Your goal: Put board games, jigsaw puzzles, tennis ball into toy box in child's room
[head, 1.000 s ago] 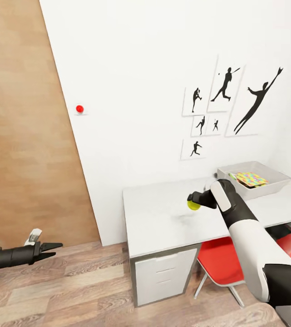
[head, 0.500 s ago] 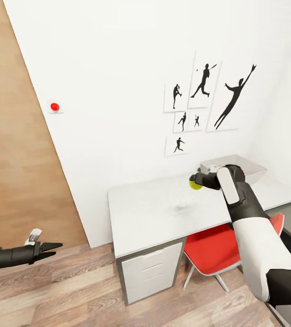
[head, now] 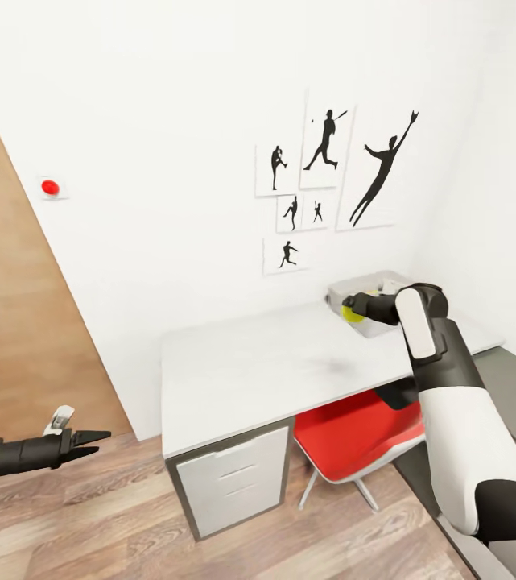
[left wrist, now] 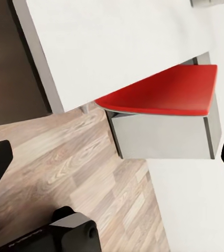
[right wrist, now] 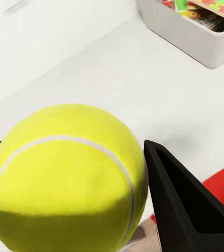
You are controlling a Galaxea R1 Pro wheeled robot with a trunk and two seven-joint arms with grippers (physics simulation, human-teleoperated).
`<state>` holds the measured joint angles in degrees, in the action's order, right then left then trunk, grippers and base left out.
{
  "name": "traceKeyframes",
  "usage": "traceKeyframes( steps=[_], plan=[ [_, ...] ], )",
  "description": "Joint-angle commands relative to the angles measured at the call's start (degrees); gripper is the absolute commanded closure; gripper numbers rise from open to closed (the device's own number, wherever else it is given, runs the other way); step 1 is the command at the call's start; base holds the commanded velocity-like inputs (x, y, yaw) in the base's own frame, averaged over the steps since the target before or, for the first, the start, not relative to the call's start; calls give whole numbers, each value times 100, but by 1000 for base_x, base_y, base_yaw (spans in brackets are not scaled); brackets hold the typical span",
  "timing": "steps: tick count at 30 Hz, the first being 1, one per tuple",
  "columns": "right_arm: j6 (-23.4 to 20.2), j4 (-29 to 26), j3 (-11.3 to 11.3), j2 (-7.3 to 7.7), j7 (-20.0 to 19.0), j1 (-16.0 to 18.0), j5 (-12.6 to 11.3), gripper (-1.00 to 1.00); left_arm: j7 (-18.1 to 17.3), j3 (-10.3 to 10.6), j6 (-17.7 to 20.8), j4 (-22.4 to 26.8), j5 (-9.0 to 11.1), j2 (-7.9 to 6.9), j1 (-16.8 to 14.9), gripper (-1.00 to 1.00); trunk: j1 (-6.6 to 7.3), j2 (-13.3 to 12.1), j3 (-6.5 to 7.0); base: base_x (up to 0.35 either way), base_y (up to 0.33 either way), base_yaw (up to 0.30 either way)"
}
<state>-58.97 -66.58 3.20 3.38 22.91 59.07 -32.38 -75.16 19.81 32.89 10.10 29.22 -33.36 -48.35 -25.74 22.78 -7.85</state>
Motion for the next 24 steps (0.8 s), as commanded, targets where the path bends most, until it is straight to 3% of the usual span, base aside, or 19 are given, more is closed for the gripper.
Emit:
traceKeyframes(
  steps=[1,15,21,24],
  plan=[
    [-7,-6,4,3,73,3,-74,100,-14,41,60,1,39,-4,-8,-100,-4,13,-13,0,-293,-1],
    [20,-6,8,6,68,0,-75,100,-26,18,56,1,39,-11,-1,-100,-4,13,-13,0,-291,0],
    [2,-10,6,-2,71,0,-75,100,-41,-36,60,96,54,-14,-27,-100,-4,13,-13,0,-88,0],
    [-5,-12,5,-3,73,0,-75,100,-75,-40,111,485,75,-23,-38,-100,-4,13,-13,0,-14,0]
  ],
)
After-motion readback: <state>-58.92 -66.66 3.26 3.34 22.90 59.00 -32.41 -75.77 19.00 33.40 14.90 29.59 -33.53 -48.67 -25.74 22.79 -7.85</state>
